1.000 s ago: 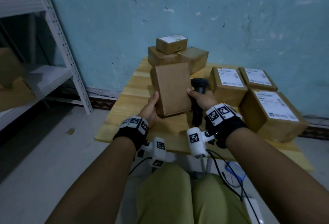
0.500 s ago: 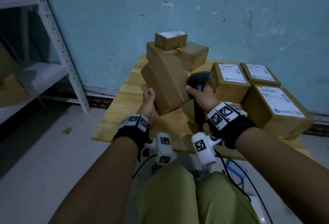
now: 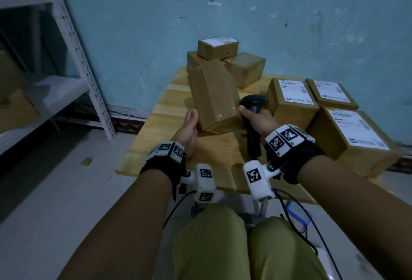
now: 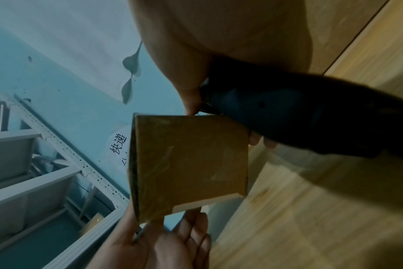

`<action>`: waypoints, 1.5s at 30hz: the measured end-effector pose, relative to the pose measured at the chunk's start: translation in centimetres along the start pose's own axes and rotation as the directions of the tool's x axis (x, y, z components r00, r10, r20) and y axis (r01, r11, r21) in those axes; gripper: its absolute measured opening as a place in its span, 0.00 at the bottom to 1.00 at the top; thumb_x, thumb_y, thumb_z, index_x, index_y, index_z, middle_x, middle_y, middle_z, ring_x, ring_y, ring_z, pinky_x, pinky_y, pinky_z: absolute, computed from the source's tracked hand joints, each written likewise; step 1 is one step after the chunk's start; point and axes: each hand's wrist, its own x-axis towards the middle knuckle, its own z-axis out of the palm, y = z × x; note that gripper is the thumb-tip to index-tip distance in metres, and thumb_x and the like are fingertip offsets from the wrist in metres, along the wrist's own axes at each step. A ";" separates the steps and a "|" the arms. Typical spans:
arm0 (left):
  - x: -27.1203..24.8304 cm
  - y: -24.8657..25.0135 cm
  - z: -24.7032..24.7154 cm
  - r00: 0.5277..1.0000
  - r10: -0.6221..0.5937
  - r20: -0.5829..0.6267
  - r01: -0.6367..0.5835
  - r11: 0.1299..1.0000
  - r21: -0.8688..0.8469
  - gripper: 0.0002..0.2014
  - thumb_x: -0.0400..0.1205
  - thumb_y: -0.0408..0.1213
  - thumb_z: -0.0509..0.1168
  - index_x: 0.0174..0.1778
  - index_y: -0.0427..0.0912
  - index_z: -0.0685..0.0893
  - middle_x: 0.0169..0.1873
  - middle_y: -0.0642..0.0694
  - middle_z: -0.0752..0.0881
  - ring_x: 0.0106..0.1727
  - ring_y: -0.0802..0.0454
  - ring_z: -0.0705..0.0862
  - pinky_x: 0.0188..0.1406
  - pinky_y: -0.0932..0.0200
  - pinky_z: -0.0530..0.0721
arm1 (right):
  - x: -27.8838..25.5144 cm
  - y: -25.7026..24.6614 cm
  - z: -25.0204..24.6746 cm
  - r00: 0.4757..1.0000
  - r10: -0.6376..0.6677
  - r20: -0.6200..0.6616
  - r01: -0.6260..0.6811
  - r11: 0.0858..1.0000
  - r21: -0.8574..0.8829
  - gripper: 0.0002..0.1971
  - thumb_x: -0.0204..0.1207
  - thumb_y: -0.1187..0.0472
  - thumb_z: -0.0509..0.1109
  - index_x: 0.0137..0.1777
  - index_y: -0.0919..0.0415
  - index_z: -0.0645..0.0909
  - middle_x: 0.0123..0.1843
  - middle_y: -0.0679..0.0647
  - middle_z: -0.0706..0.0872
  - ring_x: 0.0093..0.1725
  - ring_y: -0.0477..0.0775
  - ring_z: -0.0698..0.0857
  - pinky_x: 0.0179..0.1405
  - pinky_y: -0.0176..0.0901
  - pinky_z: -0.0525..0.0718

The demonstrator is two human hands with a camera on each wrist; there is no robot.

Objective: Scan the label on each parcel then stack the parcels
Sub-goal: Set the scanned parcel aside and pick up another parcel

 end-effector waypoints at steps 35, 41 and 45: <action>-0.7 0.3 1.4 0.977 -0.134 -0.164 0.185 0.918 0.351 0.59 0.59 0.52 0.80 0.77 0.50 0.45 0.74 0.40 0.68 0.73 0.41 0.72 0.74 0.39 0.71 | 0.3 0.8 0.4 0.999 -0.036 -0.041 0.038 0.997 0.065 0.38 0.61 0.69 0.81 0.69 0.67 0.66 0.64 0.63 0.79 0.62 0.63 0.81 0.64 0.63 0.81; -0.5 0.4 0.8 0.986 -0.129 -0.107 0.166 0.854 0.493 0.51 0.70 0.33 0.77 0.76 0.44 0.44 0.75 0.39 0.64 0.76 0.40 0.66 0.75 0.41 0.68 | 0.7 1.1 -0.2 1.000 0.007 0.005 -0.007 0.993 0.116 0.32 0.63 0.71 0.79 0.65 0.64 0.68 0.58 0.65 0.80 0.60 0.68 0.82 0.60 0.67 0.82; -0.7 0.4 0.7 0.989 -0.108 -0.099 0.144 0.847 0.512 0.53 0.70 0.29 0.76 0.78 0.42 0.41 0.76 0.39 0.61 0.77 0.41 0.63 0.76 0.44 0.66 | 0.6 1.4 -0.3 0.999 -0.002 0.049 -0.008 0.979 0.202 0.27 0.67 0.77 0.73 0.64 0.66 0.69 0.54 0.65 0.80 0.53 0.63 0.83 0.29 0.46 0.88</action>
